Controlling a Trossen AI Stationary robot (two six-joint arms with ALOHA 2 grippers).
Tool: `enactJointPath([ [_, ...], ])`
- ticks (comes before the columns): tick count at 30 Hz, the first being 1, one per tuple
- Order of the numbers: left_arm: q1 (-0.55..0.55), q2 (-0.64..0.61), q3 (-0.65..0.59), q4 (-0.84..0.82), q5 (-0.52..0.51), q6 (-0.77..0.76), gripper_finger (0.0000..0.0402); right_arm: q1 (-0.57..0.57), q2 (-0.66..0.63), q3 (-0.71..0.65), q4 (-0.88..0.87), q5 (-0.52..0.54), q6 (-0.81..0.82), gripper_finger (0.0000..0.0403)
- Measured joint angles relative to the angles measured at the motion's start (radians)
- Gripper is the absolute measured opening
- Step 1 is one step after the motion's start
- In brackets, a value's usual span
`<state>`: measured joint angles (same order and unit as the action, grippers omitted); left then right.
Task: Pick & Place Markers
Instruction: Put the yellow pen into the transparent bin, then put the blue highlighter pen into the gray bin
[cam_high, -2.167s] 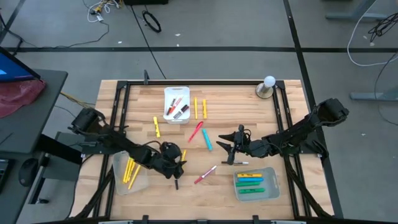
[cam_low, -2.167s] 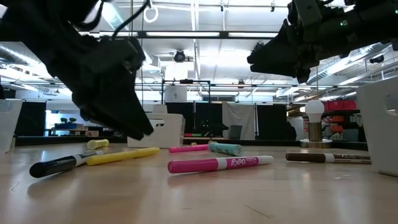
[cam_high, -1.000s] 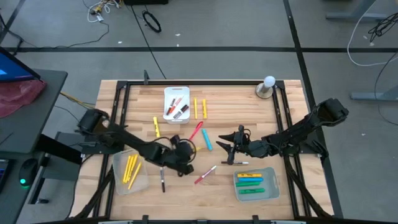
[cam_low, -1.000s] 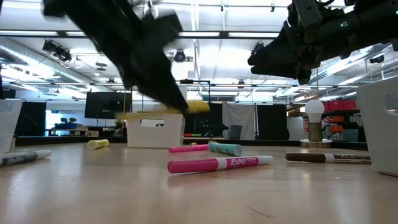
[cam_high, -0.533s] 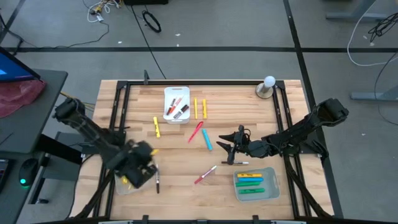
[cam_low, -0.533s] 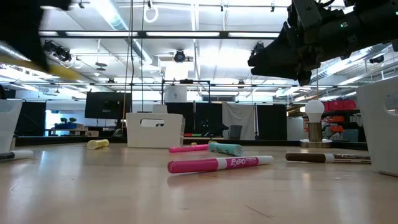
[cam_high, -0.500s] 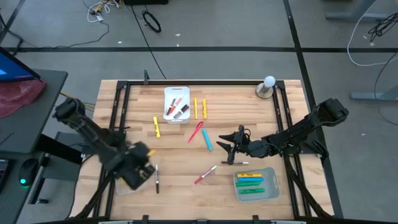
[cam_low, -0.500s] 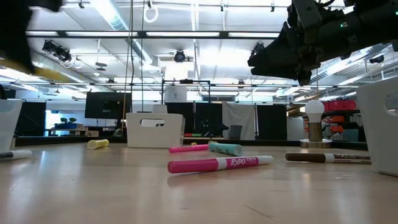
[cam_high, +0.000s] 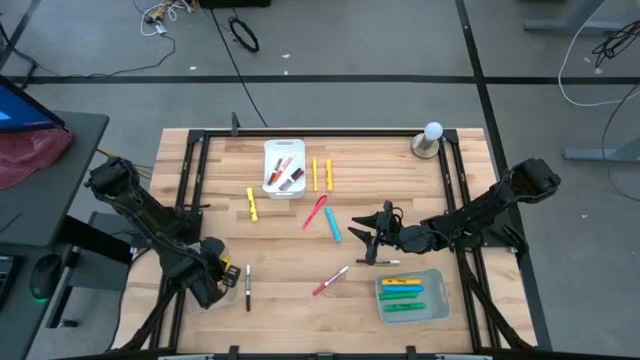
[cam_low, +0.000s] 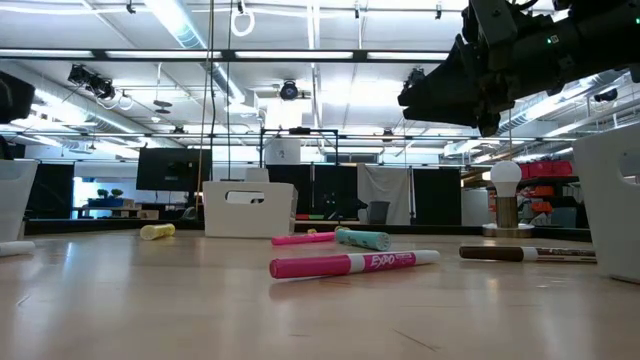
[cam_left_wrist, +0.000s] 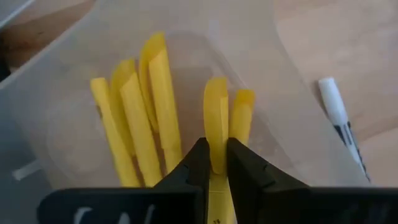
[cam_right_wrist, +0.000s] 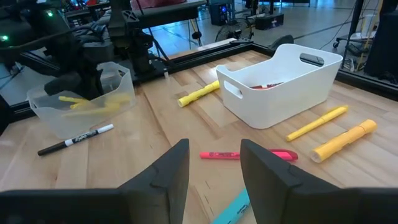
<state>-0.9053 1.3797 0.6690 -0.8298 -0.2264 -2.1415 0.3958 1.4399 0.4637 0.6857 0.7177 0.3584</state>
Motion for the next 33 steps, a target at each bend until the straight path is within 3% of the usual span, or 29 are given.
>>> enactJointPath([
  [5, 0.020, 0.001, -0.017, -0.011, 0.025, 0.007, 0.0062, -0.001, 0.000, 0.000, 0.000, 0.000, 0.000, 0.0146],
  [12, 0.034, -0.002, -0.017, -0.061, -0.010, 0.092, 0.0135, -0.009, 0.000, -0.001, 0.002, 0.000, 0.000, 0.0146],
  [18, 0.032, -0.036, 0.079, -0.188, -0.069, 0.157, 0.0189, -0.015, 0.000, -0.001, 0.002, 0.000, 0.003, 0.0146],
  [22, 0.020, -0.050, 0.181, -0.246, -0.238, 0.273, 0.0204, -0.015, 0.000, -0.001, 0.002, 0.000, 0.003, 0.0146],
  [25, 0.014, -0.052, 0.240, -0.217, -0.475, 0.473, 0.0205, -0.015, 0.000, -0.001, 0.002, 0.000, 0.003, 0.0146],
  [28, 0.012, -0.052, 0.238, -0.057, -0.776, 0.743, 0.0202, -0.015, 0.000, -0.001, 0.002, 0.000, 0.003, 0.0146],
  [30, 0.017, -0.052, 0.212, 0.102, -0.921, 0.927, 0.0199, -0.015, 0.000, -0.001, 0.002, 0.000, 0.003, 0.0146],
  [33, 0.052, -0.052, 0.147, 0.356, -0.913, 1.193, 0.0189, -0.015, 0.000, -0.001, 0.002, -0.001, 0.003, 0.0146],
])
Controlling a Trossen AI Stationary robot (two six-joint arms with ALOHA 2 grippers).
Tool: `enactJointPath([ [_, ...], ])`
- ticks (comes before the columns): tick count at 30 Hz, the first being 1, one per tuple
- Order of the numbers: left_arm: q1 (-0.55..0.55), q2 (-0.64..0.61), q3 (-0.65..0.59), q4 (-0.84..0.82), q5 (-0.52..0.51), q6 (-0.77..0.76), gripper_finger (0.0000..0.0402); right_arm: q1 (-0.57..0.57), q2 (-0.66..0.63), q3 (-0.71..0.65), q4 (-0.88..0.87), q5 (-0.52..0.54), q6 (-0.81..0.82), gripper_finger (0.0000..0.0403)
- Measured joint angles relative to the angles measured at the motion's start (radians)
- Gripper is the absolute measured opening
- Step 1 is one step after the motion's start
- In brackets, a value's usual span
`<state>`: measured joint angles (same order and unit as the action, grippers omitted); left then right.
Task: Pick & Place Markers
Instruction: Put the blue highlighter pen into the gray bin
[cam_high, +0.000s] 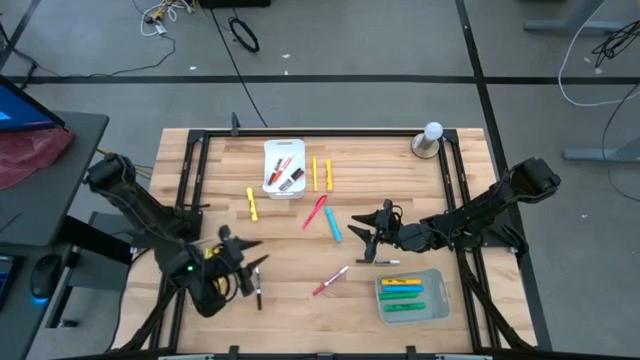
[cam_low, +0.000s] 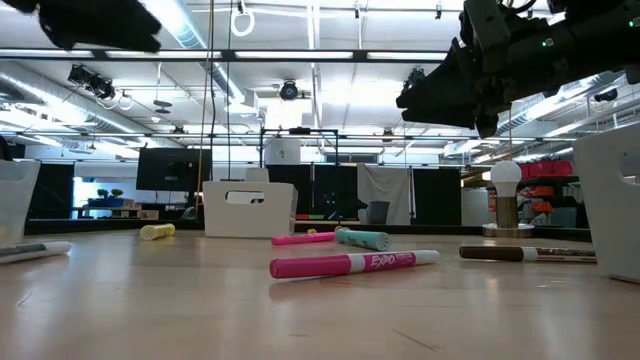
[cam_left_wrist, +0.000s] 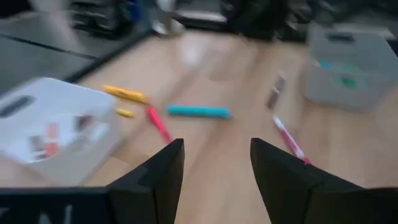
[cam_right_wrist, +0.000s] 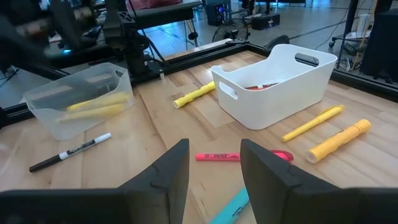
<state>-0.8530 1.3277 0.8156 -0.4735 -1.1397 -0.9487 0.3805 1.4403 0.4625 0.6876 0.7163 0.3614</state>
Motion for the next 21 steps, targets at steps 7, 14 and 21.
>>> enactJointPath([
  [7, 0.119, 0.001, -0.294, 0.704, 0.252, 0.297, 0.0149, 0.000, 0.000, 0.000, 0.000, -0.098, -0.003, 0.0146],
  [14, 0.273, 0.001, -0.471, 1.107, 0.273, 0.378, 0.0114, 0.000, 0.000, 0.000, 0.008, -0.206, -0.005, 0.0146],
  [21, 0.378, 0.001, -0.456, 1.113, 0.288, 0.395, 0.0103, 0.000, 0.000, 0.000, 0.002, -0.247, -0.011, 0.0158],
])
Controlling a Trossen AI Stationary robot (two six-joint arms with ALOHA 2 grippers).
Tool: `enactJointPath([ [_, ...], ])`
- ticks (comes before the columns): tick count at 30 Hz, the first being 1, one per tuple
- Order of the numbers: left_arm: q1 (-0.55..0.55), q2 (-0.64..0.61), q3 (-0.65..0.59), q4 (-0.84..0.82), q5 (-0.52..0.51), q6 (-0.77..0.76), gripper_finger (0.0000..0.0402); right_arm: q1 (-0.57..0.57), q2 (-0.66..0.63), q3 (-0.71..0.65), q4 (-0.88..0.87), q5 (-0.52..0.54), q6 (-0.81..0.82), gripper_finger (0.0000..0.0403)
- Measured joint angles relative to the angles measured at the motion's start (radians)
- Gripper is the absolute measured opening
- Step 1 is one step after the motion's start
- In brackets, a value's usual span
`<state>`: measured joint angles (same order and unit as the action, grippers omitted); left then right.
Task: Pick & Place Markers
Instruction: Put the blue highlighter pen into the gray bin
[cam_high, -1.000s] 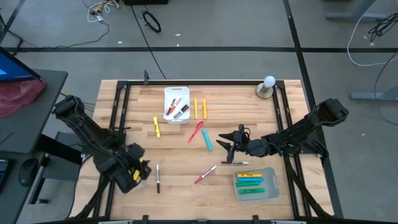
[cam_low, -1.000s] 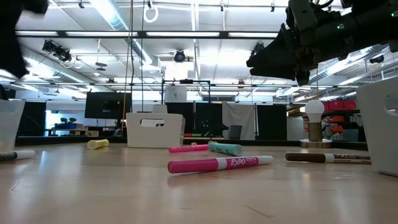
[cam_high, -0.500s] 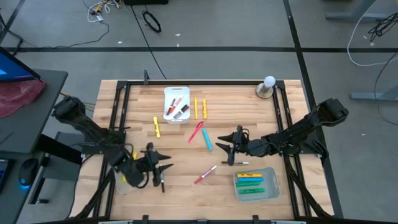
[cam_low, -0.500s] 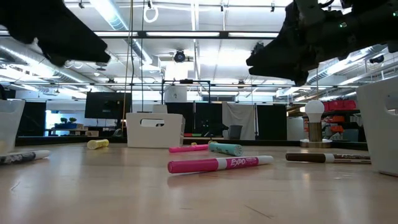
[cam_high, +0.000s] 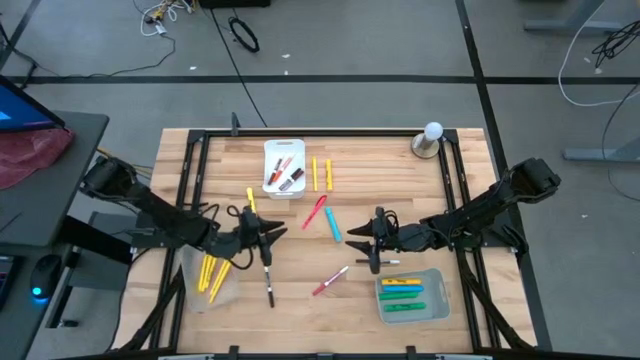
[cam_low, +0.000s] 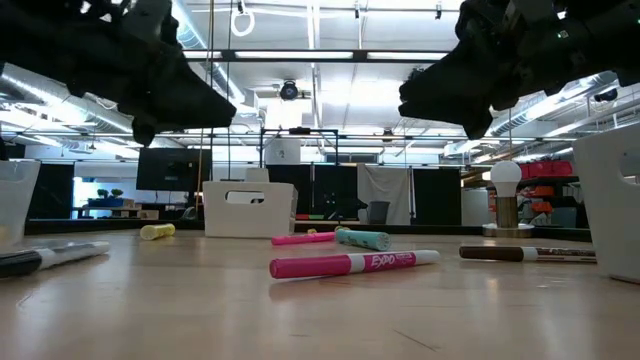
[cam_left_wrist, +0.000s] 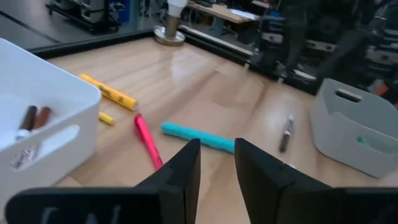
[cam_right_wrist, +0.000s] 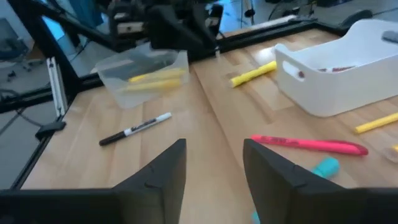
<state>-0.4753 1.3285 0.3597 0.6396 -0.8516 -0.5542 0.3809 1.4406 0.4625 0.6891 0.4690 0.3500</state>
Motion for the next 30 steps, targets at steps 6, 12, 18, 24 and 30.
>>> enactJointPath([
  [6, 0.031, 0.000, 0.002, 0.000, 0.000, 0.017, 0.0103, -0.005, 0.004, 0.017, -0.091, -0.016, 0.059, 0.0220],
  [12, 0.031, 0.000, 0.002, 0.000, 0.000, 0.017, 0.0103, -0.029, 0.119, 0.171, -0.285, -0.015, 0.091, 0.0269],
  [18, 0.031, 0.000, 0.002, -0.003, 0.000, 0.017, 0.0103, -0.095, 0.283, 0.309, -0.411, 0.035, 0.132, 0.0265],
  [24, 0.031, 0.000, 0.003, -0.013, 0.001, 0.017, 0.0103, -0.149, 0.413, 0.365, -0.423, 0.047, 0.158, 0.0246],
  [30, 0.031, 0.000, 0.003, -0.019, 0.000, 0.017, 0.0103, -0.185, 0.443, 0.367, -0.510, 0.044, 0.201, 0.0206],
])
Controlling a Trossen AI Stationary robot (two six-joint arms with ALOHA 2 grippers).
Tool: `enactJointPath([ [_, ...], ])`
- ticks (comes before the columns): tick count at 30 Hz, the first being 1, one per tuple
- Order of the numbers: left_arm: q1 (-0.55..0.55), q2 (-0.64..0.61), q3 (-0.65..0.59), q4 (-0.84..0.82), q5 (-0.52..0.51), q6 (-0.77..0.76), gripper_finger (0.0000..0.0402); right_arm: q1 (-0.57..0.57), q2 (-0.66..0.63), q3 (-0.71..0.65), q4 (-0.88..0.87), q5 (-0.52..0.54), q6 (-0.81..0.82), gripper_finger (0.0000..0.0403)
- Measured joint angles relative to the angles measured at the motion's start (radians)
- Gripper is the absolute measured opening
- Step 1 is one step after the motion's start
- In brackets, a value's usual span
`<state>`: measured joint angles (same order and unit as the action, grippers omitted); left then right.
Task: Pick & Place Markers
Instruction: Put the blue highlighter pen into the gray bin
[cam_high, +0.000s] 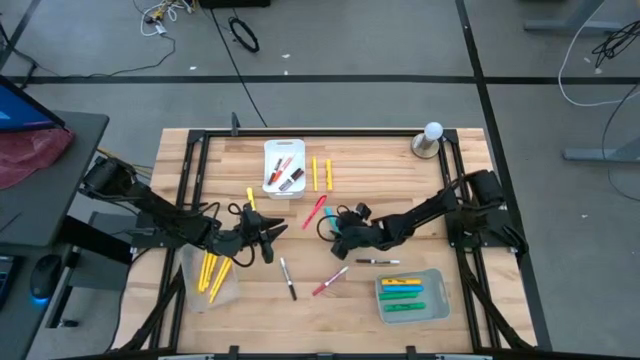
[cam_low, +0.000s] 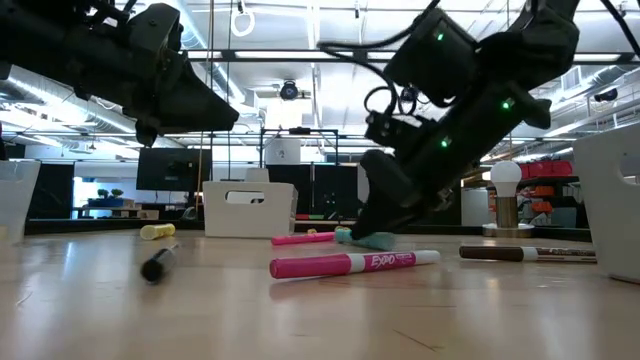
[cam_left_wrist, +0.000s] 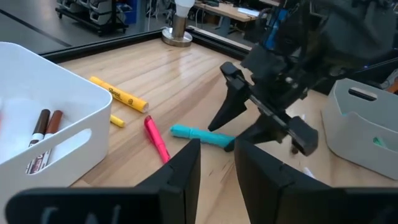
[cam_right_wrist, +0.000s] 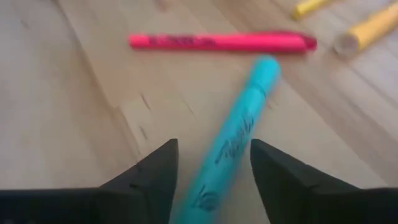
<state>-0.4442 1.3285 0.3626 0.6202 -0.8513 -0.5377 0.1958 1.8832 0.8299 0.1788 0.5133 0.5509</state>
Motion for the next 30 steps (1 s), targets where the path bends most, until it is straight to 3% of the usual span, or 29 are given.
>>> enactJointPath([
  [5, 0.000, 0.000, 0.000, -0.005, 0.000, 0.000, 0.0103, -0.023, -0.002, 0.001, -0.065, -0.040, 0.044, 0.0149],
  [11, 0.000, 0.000, 0.000, -0.005, 0.000, 0.000, 0.0103, -0.024, -0.006, 0.001, -0.068, -0.043, 0.039, 0.0050],
  [15, 0.000, 0.000, 0.000, -0.005, 0.000, -0.001, 0.0103, -0.001, -0.050, -0.003, -0.084, -0.044, 0.027, 0.0048],
  [20, 0.000, 0.000, 0.000, -0.006, 0.000, -0.001, 0.0103, 0.079, -0.211, -0.002, -0.143, -0.027, -0.033, 0.0048],
  [25, 0.000, 0.000, 0.000, -0.012, 0.000, -0.001, 0.0103, 0.206, -0.422, -0.002, -0.289, 0.028, -0.055, 0.0048],
  [30, 0.000, 0.000, 0.000, -0.012, 0.000, -0.001, 0.0103, 0.369, -0.602, -0.001, -0.447, 0.019, -0.048, 0.0048],
])
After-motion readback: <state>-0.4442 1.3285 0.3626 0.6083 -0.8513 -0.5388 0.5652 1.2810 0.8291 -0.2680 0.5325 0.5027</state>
